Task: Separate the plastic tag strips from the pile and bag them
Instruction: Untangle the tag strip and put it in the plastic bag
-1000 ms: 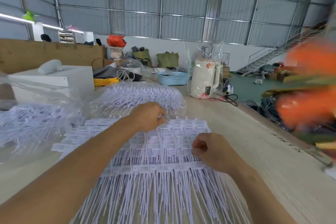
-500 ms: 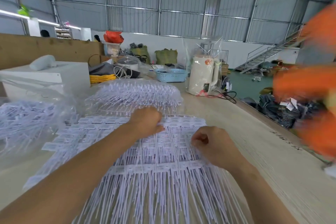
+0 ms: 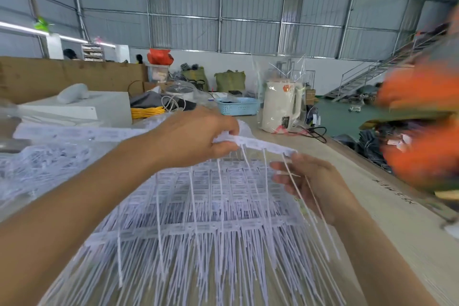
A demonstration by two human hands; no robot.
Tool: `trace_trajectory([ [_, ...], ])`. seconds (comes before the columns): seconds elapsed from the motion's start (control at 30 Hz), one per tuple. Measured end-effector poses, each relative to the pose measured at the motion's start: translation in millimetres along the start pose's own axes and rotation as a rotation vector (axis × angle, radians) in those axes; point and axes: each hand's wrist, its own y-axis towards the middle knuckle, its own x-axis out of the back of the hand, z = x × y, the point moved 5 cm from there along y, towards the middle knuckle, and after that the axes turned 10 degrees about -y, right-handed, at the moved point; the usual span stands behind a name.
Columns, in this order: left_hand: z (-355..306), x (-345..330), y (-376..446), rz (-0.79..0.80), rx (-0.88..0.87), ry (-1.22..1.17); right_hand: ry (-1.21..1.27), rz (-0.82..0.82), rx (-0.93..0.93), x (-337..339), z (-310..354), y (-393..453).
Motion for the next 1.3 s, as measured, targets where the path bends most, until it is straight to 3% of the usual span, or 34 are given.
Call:
trace_trajectory([
  [0.17,17.7,-45.6,-33.9,0.369,0.184,-0.085,-0.016,0.187,-0.028,-18.7,-4.7,-4.7],
  [0.27,18.3,-76.6,-41.3,0.494,0.275,-0.227,-0.018,0.238,-0.062,-27.5,-11.1,-6.3],
  [0.33,6.1,-93.4,-35.5,0.469,0.347,-0.562,-0.065,0.243,-0.059,-32.0,-13.3,-6.9],
  [0.43,-10.7,-102.9,-20.8,0.245,0.384,-0.880,-0.116,0.272,-0.047,-37.4,-14.5,-8.0],
  [0.5,-11.3,-107.3,-17.2,0.175,0.392,-0.913,-0.195,0.289,-0.036,-37.2,-15.8,-8.8],
  [0.83,-4.5,-112.7,-21.4,0.213,0.478,-1.009,-0.619,0.328,0.264,-44.7,-10.1,-13.2],
  [0.97,0.6,-109.7,-21.7,0.167,0.576,-1.070,-0.743,0.175,0.448,-51.3,-3.5,-14.5],
  [1.1,0.4,-107.9,-24.3,0.250,0.618,-1.184,-0.870,0.075,0.715,-57.9,6.5,-22.7],
  [1.3,-4.5,-106.3,-23.0,0.317,0.613,-1.199,-0.869,0.012,0.769,-54.0,4.5,-16.0],
])
